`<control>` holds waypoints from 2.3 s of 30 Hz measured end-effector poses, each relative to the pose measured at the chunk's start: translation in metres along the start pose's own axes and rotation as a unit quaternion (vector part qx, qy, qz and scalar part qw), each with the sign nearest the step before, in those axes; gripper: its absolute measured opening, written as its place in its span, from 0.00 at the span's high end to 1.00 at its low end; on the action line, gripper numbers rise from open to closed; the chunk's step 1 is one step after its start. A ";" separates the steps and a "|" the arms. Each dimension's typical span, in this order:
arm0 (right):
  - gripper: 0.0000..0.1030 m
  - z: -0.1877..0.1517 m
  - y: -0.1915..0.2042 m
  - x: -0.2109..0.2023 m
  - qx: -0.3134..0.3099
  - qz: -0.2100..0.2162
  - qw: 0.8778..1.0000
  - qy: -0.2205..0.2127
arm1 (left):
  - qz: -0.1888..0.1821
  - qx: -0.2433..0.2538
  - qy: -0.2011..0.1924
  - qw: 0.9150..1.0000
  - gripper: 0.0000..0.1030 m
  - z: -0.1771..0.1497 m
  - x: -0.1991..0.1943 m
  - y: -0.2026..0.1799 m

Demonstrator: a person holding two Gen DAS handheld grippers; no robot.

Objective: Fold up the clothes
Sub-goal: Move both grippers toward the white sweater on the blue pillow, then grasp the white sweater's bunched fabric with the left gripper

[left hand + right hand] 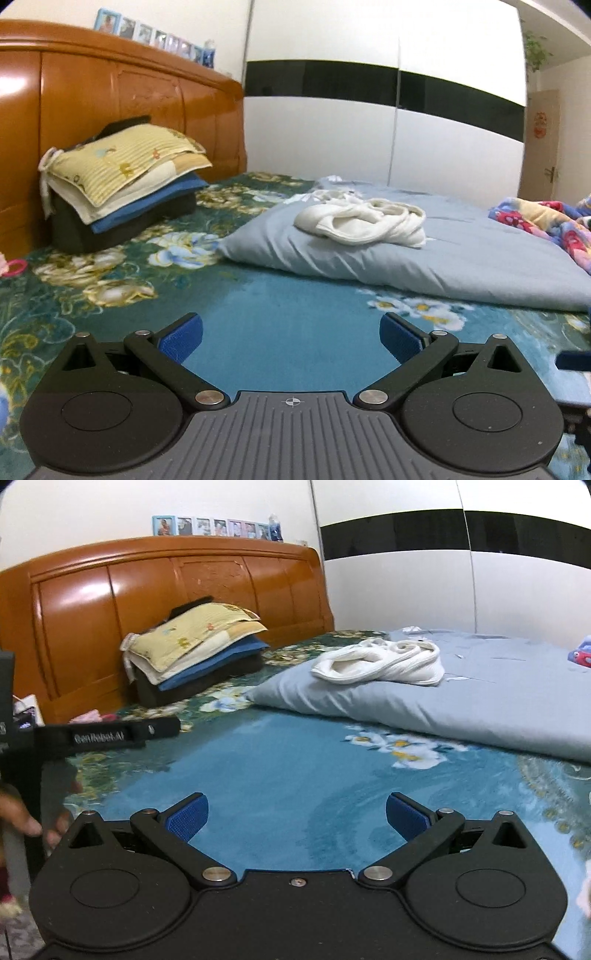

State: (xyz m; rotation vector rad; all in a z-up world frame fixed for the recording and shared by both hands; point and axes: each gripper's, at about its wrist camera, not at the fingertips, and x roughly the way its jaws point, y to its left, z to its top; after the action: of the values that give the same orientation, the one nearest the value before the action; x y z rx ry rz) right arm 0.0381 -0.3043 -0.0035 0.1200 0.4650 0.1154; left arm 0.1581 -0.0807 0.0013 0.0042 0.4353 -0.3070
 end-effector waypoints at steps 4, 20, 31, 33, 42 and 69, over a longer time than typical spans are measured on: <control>0.01 0.004 -0.012 0.014 -0.008 -0.010 1.000 0.005 | 0.005 -0.010 0.009 1.000 0.00 0.011 0.022 0.003; 0.01 0.039 -0.040 0.086 -0.003 -0.059 0.998 -0.014 | 0.040 0.000 0.042 0.998 0.00 0.049 0.105 0.009; 0.01 0.055 -0.058 0.131 -0.014 -0.081 0.997 -0.008 | 0.051 0.017 0.056 0.997 0.00 0.064 0.160 -0.009; 0.01 0.056 -0.063 0.136 -0.014 -0.085 0.996 -0.006 | 0.057 0.022 0.057 0.996 0.00 0.065 0.169 -0.012; 0.01 0.060 -0.083 0.154 -0.008 -0.098 0.995 -0.007 | 0.058 0.035 0.066 0.995 0.00 0.069 0.202 -0.027; 0.01 0.059 -0.116 0.176 -0.004 -0.124 0.992 -0.021 | -0.011 -0.098 0.108 0.989 0.12 0.094 0.300 -0.053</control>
State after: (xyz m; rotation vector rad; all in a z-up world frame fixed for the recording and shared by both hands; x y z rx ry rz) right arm 0.2307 -0.3994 -0.0451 0.0553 0.4346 -0.1288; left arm 0.4400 -0.2258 -0.0349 -0.1609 0.6793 -0.2853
